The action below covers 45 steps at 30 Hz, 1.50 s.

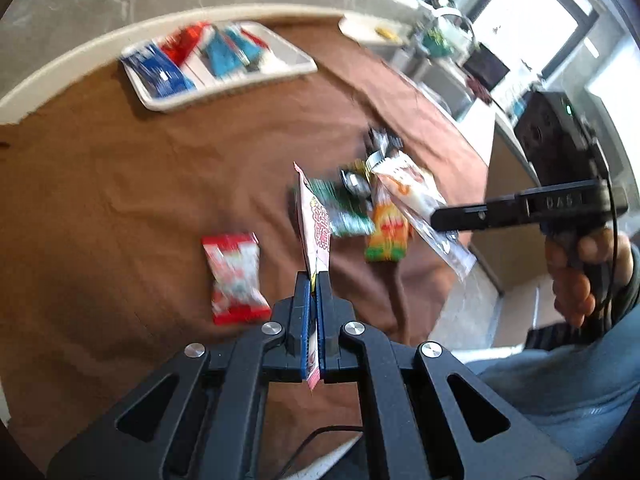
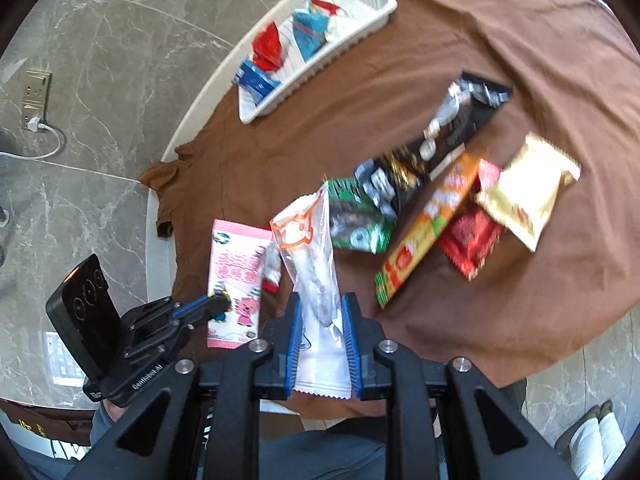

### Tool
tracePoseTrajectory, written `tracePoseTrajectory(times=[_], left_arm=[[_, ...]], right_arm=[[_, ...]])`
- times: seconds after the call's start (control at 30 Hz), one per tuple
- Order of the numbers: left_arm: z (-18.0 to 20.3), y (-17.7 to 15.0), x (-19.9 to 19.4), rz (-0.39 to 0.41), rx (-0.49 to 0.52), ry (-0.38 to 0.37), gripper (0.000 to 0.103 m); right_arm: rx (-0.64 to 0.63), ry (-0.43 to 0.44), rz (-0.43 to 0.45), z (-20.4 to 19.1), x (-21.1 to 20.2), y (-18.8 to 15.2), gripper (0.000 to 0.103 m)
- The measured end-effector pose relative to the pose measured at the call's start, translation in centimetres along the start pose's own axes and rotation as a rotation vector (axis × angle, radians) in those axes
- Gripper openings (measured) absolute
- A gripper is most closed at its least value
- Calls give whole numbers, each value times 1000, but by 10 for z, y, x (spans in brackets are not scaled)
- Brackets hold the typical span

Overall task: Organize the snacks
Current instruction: 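Lift both packets and carry them over the white tray, then lower both packets into the tray and open both tools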

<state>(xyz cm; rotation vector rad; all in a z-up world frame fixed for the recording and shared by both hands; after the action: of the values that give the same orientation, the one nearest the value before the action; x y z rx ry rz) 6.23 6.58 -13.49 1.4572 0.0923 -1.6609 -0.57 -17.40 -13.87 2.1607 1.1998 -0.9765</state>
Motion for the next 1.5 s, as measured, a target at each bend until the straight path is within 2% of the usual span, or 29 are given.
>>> tracePoseTrajectory(times=[0.17,0.43,0.63,0.83,1.1,1.33,1.5], left_arm=[[-23,35,-23,81,-55,94,1],[-58,105,-43,191,-166,275,1],[-68,163,-13,223,-256,347,1],[-66,210,32,209,-282,380,1],[-85,262,90,164,-262,367,1],[-112,283,124,120,-237,384,1],[-133,286,150,64,-248,389,1]], right_arm=[[-59,27,25,-10,-11,41,22],[-213,90,17,-29,-13,146,22],[-334,113,-24,-40,-1,230,22],[-386,94,-48,-36,17,287,22],[-367,30,-35,-24,52,326,22],[-351,-31,-29,-17,80,333,22],[-347,-76,-31,-14,97,335,22]])
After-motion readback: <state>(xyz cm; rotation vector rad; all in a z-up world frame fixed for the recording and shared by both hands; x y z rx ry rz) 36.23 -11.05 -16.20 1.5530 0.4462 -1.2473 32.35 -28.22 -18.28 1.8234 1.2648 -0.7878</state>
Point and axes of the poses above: each gripper's, at about its wrist camera, not at the fingertips, and x roughly the way its jaws point, z to its right, y to its top, the point moved 4 cm from there along x, roughly the way its jaws point, and after that the axes turned 6 degrees about x, right-handed, at the moved point
